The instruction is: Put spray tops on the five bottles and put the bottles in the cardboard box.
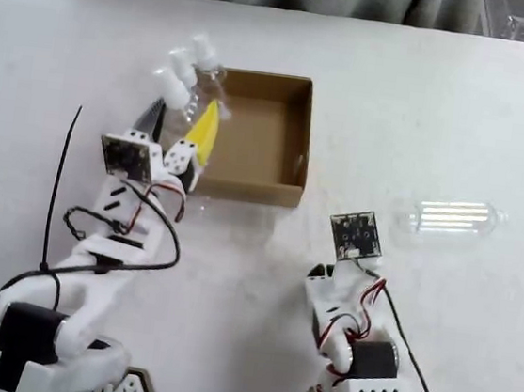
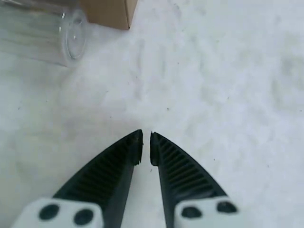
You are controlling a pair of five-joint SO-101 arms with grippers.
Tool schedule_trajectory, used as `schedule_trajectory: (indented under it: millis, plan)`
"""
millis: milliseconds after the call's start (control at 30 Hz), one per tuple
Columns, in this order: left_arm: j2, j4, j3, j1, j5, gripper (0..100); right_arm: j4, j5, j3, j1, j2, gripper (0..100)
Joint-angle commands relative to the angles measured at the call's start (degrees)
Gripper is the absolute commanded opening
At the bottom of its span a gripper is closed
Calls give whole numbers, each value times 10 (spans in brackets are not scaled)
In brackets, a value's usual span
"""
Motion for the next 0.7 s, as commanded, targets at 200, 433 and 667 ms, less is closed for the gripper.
schedule_trajectory:
  millis: [200,433,667]
  plan:
    - [-22,27,-19,-5,-5,22,-8,1,8,3,-2,15]
    - [-22,26,-38,-4,-3,21,-8,1,8,3,-2,15]
    - [-21,27,-53,-3,-1,21,-7,0,8,3,-2,15]
